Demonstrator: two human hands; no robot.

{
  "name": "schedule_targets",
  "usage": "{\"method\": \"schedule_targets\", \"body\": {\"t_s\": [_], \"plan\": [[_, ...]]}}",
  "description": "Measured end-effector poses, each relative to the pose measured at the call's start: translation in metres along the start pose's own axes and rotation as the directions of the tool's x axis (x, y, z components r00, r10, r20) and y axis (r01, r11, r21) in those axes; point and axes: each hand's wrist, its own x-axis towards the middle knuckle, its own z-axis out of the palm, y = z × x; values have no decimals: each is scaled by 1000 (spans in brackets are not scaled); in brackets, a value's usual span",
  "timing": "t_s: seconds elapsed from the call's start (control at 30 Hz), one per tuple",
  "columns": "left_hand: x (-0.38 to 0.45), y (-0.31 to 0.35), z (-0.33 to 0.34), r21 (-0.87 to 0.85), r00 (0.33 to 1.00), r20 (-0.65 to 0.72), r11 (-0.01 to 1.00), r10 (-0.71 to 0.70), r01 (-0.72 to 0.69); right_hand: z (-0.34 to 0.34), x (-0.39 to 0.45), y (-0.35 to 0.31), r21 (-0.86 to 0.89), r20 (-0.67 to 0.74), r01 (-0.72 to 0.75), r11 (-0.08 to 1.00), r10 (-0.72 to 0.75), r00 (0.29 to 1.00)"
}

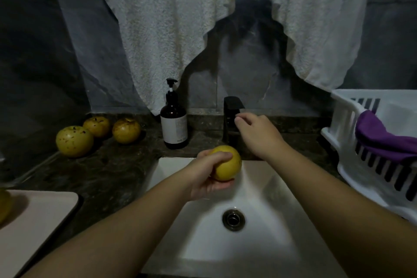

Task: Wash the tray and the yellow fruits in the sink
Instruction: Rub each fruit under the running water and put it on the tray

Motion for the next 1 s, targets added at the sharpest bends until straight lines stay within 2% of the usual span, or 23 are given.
{"method": "schedule_targets", "body": {"t_s": [0.17, 0.27, 0.47, 0.73, 0.8, 0.9, 0.93, 1.0], "plan": [[7, 7, 15, 53, 997, -5, 996, -73, 73, 2, 14, 0, -91, 68, 7, 996, -1, 998], [15, 7, 27, 5, 997, -32, 998, -64, 64, 2, 19, 0, -131, 84, 33, 991, -22, 996], [23, -1, 36, -185, 999, -25, 983, -29, 24, 6, 21, 2, -10, 97, 60, 998, -59, 994], [26, -7, 33, -277, 1000, 28, 961, 2, 6, 7, 21, 5, 118, 118, 33, 993, -47, 992], [26, -8, 33, -261, 999, 30, 965, 26, -18, 11, 15, 8, 219, 62, -31, 975, 18, 998], [24, -7, 33, -272, 998, 23, 961, 52, -44, 23, -2, 23, 291, -10, -241, 926, 255, 967], [24, -7, 32, -287, 998, 30, 957, 63, -51, 28, -10, 28, 272, 22, -326, 905, 332, 943], [25, -9, 31, -283, 996, 42, 957, 75, -60, 37, -23, 34, 246, 191, -467, 850, 429, 883]]}}
